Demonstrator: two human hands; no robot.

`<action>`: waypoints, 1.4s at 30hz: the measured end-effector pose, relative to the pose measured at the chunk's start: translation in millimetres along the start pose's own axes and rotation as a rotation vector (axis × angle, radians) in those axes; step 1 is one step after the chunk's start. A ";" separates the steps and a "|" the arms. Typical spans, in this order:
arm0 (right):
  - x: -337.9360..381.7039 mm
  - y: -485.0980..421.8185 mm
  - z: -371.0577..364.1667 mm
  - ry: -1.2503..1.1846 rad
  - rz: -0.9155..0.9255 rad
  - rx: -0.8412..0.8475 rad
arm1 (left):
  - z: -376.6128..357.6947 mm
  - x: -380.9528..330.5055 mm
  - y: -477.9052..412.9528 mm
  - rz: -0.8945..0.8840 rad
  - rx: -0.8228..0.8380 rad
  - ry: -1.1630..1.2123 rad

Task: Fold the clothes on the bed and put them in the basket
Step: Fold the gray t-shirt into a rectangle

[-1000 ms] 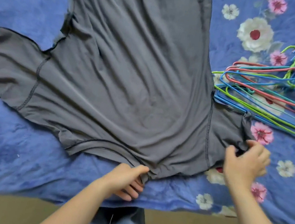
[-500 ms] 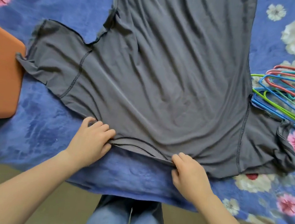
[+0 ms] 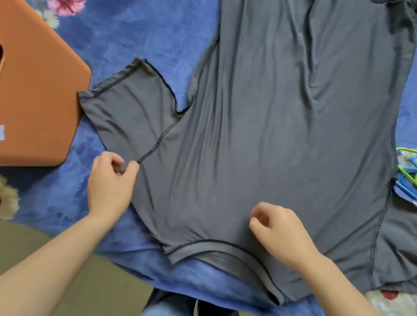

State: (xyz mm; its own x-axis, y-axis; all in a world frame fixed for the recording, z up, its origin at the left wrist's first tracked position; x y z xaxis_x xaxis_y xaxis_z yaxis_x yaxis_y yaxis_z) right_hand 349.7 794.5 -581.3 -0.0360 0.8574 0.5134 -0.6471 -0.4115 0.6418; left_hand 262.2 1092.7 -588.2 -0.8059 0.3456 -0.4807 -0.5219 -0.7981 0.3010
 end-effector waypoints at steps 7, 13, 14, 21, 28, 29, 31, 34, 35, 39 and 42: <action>72.8 -65.5 -29.0 0.105 0.308 -0.289 | 2.7 -2.1 -85.8 0.576 -0.069 0.762; 121.6 -110.1 -51.8 0.327 0.388 -0.326 | 13.3 -14.9 -126.4 0.591 0.301 1.105; 130.0 -116.8 -56.0 0.349 0.390 -0.324 | 19.3 -12.1 -128.2 0.581 0.269 1.088; 176.4 -144.9 -96.9 0.398 0.350 -0.261 | 53.3 -2.6 -84.0 0.290 -0.310 0.925; 174.5 -150.2 -102.7 0.452 0.322 -0.162 | 42.0 5.6 -65.7 0.098 -0.315 0.587; 174.3 -148.8 -97.9 0.351 0.339 -0.157 | 39.9 6.7 -66.3 0.059 -0.302 0.539; 176.5 -141.3 -83.9 -0.022 0.330 -0.198 | 43.4 -0.7 -64.0 -0.096 -0.289 0.441; 171.3 -128.9 -59.1 -0.797 0.014 -0.190 | 35.9 -16.6 -51.3 -0.530 -0.028 0.318; 165.1 -125.7 -51.3 -1.075 -0.128 -0.151 | 27.6 -18.3 -43.5 -0.716 0.109 0.221; 121.9 -110.4 -32.4 -1.578 -0.410 -0.022 | -8.6 6.0 -8.7 -1.114 0.492 -0.363; 108.7 -98.6 -32.3 -1.457 -0.337 0.002 | -14.1 29.4 1.0 -1.112 0.469 -0.460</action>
State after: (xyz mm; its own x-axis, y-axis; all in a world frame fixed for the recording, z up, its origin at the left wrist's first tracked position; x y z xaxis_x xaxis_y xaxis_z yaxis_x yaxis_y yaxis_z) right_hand 385.0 938.2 -607.2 0.8833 -0.1423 0.4466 -0.4687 -0.2636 0.8431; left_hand 241.9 1095.1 -613.7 0.1494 0.9207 -0.3605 -0.9429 0.2425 0.2285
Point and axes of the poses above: each hand's wrist, its own y-axis away from the middle knuckle, its own z-axis out of the back of the hand, x = y × z, the point moved 1 cm from there along -y, towards the middle knuckle, and after that the axes turned 5 degrees about -y, right-handed, at the moved point
